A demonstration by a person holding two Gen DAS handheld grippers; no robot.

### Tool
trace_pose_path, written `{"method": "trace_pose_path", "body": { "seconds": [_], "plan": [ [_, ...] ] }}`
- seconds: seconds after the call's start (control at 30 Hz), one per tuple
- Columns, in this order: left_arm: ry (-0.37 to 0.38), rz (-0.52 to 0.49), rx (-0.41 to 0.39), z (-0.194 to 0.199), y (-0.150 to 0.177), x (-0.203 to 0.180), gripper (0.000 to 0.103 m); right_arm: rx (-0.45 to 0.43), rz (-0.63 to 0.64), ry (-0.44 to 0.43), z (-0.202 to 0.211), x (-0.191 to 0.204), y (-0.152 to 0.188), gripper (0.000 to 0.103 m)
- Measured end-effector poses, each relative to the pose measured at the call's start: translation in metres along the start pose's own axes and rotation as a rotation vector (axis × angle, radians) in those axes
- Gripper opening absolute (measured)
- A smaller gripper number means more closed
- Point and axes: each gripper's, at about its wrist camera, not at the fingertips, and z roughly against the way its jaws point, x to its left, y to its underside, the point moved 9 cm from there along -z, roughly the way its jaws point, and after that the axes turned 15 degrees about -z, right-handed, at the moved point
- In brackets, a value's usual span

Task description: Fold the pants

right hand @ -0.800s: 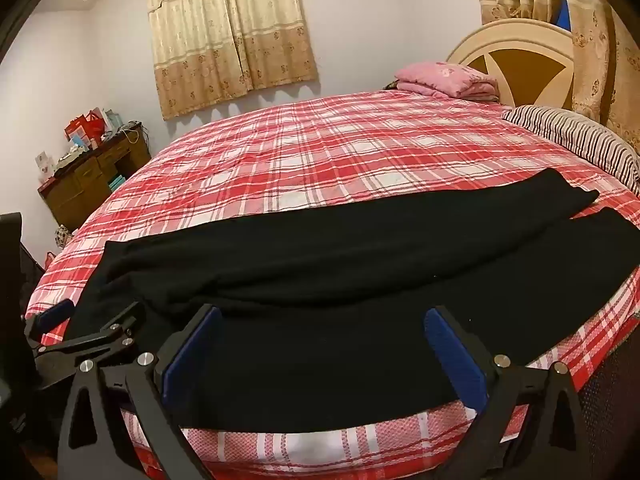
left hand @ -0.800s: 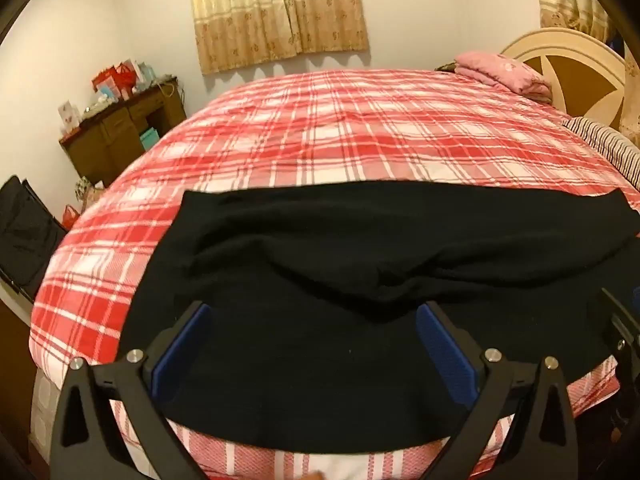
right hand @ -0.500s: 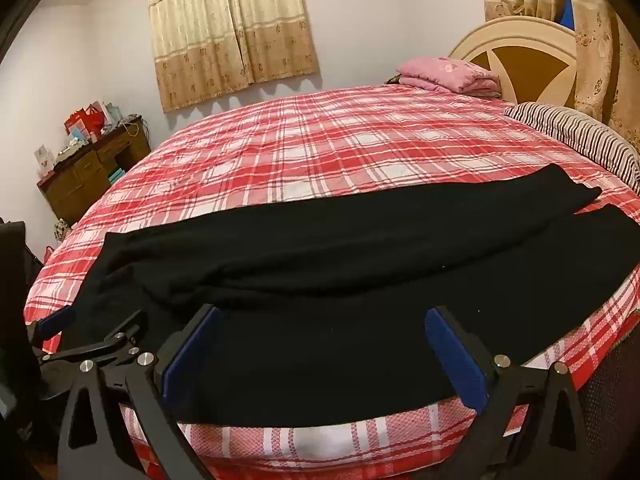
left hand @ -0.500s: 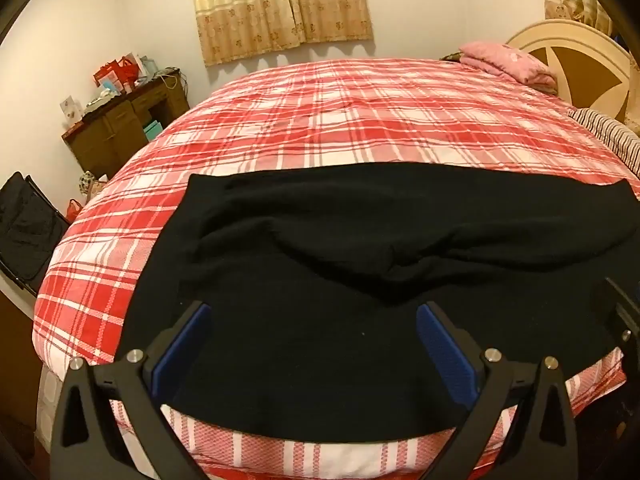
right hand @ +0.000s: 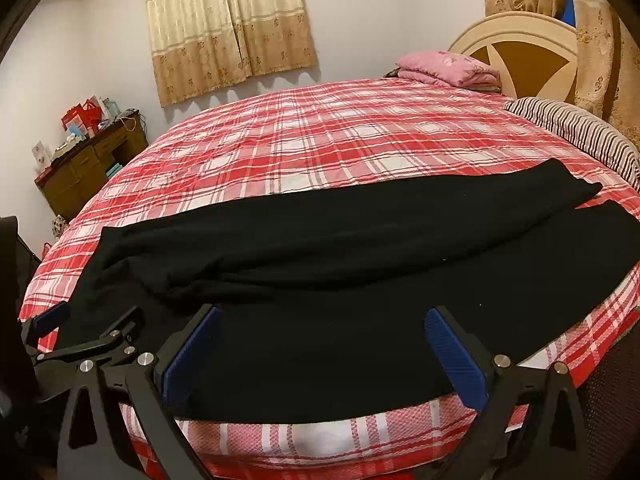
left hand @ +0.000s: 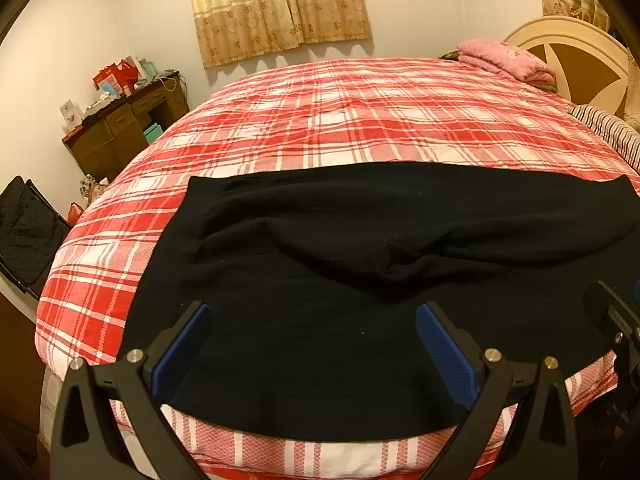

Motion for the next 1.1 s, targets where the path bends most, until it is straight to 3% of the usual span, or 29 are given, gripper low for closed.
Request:
{"method": "trace_pose_path", "body": {
  "seconds": [1.1],
  "plan": [
    [0.022, 0.008, 0.008, -0.0002, 0.0005, -0.0027, 0.103, 0.015, -0.018, -0.001, -0.0023, -0.0025, 0.0035, 0.102]
  ]
}}
